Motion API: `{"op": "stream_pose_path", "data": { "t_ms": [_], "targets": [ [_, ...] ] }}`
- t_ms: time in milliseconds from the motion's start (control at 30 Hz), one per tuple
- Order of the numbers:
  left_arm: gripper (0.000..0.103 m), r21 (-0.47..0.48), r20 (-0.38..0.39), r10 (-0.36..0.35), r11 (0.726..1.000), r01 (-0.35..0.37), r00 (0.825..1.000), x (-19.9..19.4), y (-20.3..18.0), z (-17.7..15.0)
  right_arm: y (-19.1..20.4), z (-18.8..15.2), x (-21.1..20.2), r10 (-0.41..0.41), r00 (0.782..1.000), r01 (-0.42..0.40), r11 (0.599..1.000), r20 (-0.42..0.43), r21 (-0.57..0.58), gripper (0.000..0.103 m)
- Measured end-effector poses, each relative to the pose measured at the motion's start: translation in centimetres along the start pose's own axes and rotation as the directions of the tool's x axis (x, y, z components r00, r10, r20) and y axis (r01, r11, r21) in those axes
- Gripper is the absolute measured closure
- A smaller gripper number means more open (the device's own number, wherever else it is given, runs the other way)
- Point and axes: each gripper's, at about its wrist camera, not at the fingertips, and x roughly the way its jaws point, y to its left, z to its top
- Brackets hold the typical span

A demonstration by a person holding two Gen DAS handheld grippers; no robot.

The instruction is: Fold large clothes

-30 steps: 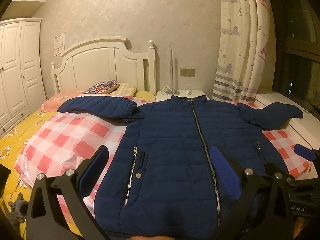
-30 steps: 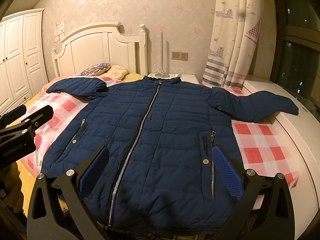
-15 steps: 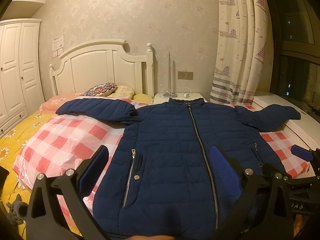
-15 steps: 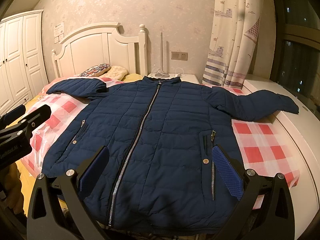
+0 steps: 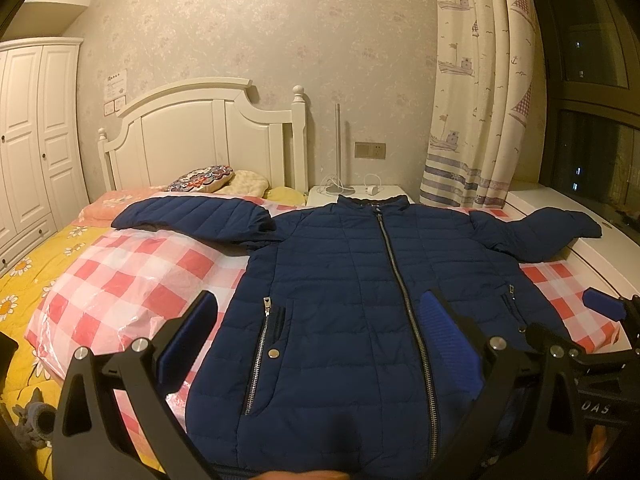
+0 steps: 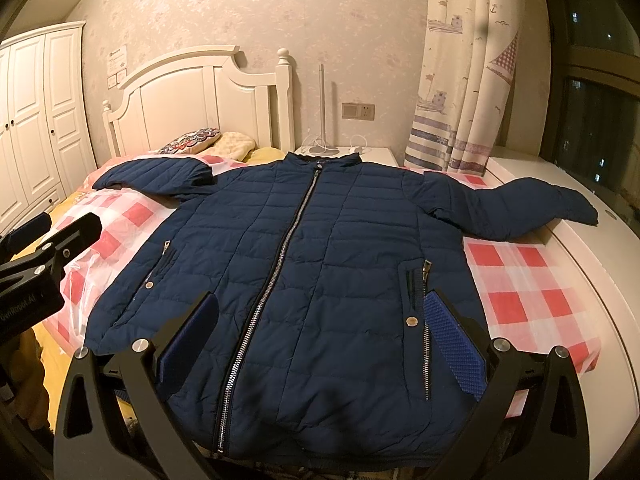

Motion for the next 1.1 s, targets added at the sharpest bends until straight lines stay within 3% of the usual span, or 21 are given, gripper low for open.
{"op": "stream_pose_path", "data": {
  "t_ms": [1100],
  "targets": [
    [0.002,0.0,0.0,0.0,1.0,0.0,1.0,0.02,-0.05,-0.03,-0.33,0.04,-0.26,0.002,1.0,-0.002,1.0,0.004,0.016,0.004]
  ]
}}
